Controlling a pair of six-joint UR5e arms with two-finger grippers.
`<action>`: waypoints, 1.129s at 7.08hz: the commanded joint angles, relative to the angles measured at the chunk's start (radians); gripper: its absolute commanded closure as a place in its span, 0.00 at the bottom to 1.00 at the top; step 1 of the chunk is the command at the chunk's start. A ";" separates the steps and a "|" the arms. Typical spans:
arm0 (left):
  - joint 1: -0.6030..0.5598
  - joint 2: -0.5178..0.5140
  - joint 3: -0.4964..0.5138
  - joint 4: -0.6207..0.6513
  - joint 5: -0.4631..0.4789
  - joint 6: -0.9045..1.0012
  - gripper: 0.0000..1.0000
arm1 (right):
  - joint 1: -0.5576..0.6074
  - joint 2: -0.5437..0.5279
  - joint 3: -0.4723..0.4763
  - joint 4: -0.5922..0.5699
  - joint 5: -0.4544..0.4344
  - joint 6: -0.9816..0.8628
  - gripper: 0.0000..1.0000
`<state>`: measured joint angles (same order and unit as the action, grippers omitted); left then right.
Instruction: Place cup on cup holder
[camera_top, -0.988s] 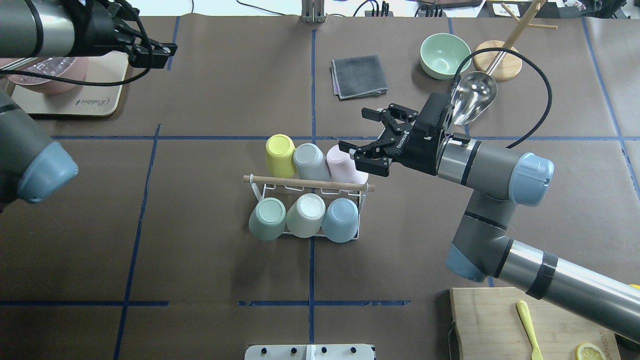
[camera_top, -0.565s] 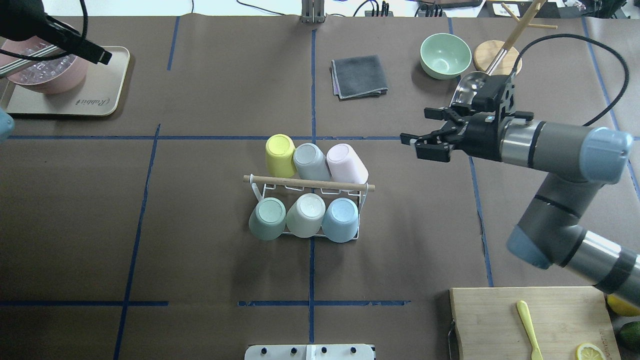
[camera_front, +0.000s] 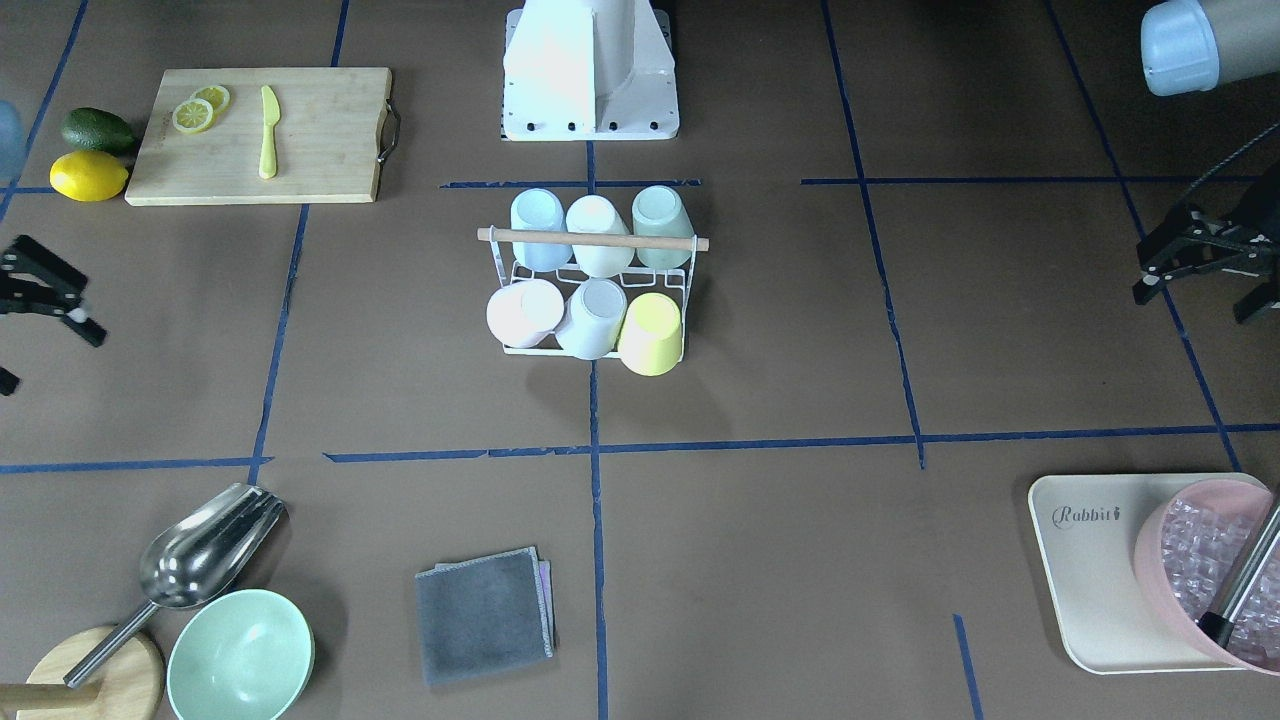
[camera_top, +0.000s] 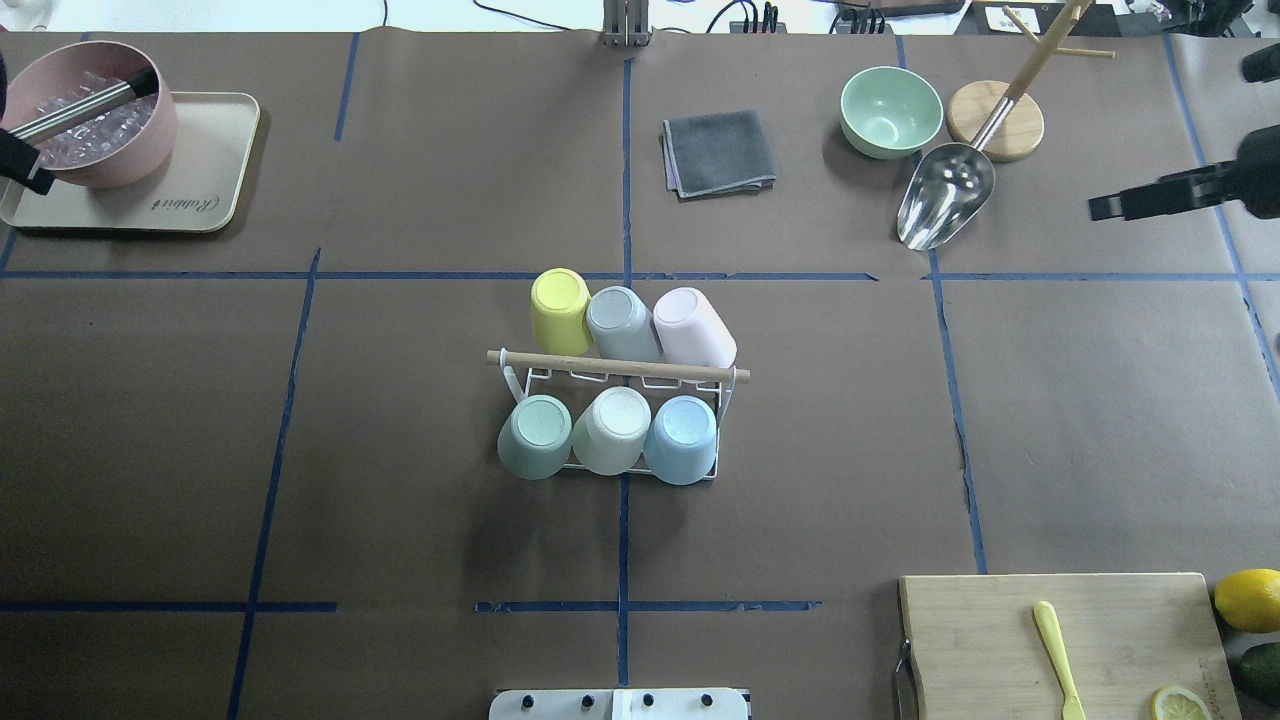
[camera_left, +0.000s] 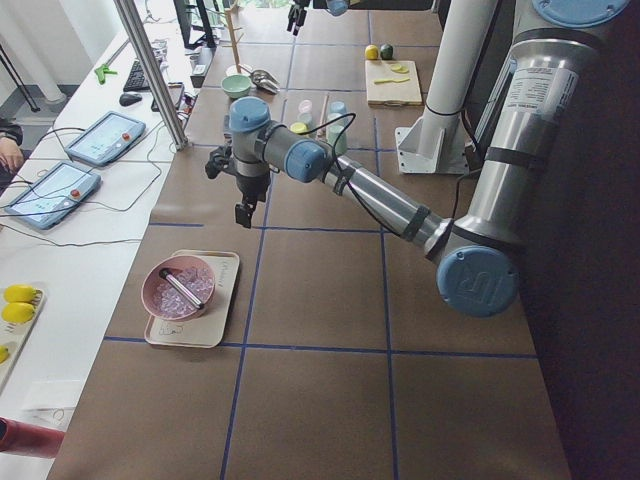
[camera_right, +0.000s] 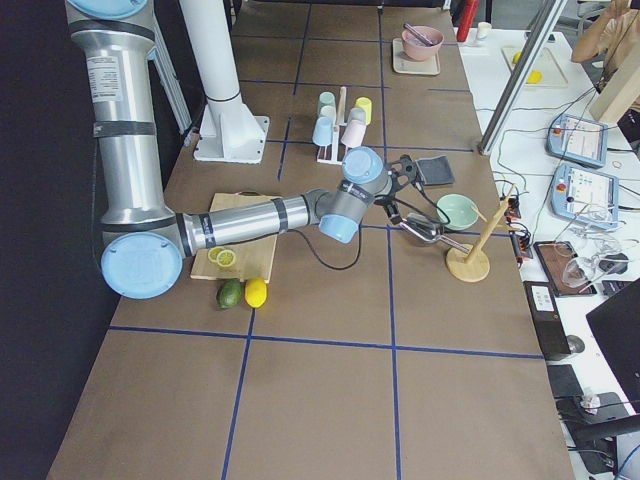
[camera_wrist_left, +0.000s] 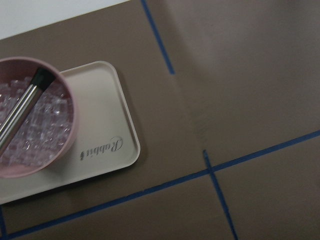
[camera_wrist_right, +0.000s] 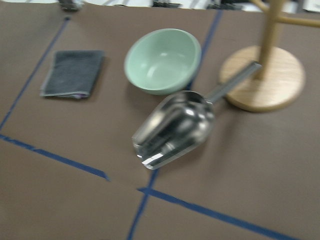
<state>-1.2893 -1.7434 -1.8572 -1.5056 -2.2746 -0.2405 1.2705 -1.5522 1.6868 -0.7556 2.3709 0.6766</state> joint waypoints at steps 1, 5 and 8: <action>-0.034 0.086 0.058 -0.004 -0.009 0.015 0.00 | 0.226 -0.120 -0.010 -0.239 0.065 -0.020 0.00; -0.210 0.211 0.123 -0.007 -0.043 0.105 0.00 | 0.423 -0.132 0.001 -0.765 0.059 -0.437 0.00; -0.292 0.248 0.326 -0.181 -0.241 0.204 0.00 | 0.484 -0.179 0.007 -0.821 0.010 -0.577 0.00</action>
<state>-1.5556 -1.5049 -1.6165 -1.5983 -2.4740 -0.0652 1.7227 -1.7004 1.6899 -1.5561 2.3958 0.1461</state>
